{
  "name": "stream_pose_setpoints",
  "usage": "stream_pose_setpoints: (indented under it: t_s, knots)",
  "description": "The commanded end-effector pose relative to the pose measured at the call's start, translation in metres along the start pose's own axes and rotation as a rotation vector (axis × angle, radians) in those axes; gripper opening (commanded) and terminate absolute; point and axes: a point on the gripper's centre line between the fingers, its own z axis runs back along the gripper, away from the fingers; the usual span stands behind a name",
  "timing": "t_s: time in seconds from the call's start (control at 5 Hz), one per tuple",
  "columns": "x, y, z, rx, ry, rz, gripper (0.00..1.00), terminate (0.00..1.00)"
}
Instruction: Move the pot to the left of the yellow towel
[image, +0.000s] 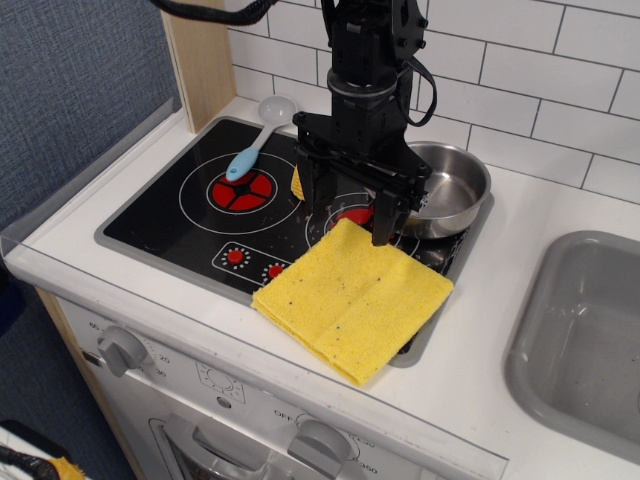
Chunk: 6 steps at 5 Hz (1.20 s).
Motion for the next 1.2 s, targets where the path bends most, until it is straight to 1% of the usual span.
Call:
stream_pose_setpoints:
  t_s: [0.0, 0.4, 0.6, 0.8, 1.0]
  knots:
    - [0.0, 0.0, 0.0, 0.0, 0.0, 0.0, 1.0, 0.0]
    - [0.057, -0.044, 0.011, -0.02, -0.083, -0.1, 1.0, 0.0]
    - [0.079, -0.06, 0.006, 0.0, -0.099, -0.113, 1.0, 0.0]
    - [0.09, -0.057, -0.012, 0.008, -0.07, -0.071, 1.0, 0.0]
    - [0.093, -0.049, -0.029, 0.005, -0.03, -0.045, 1.0, 0.0]
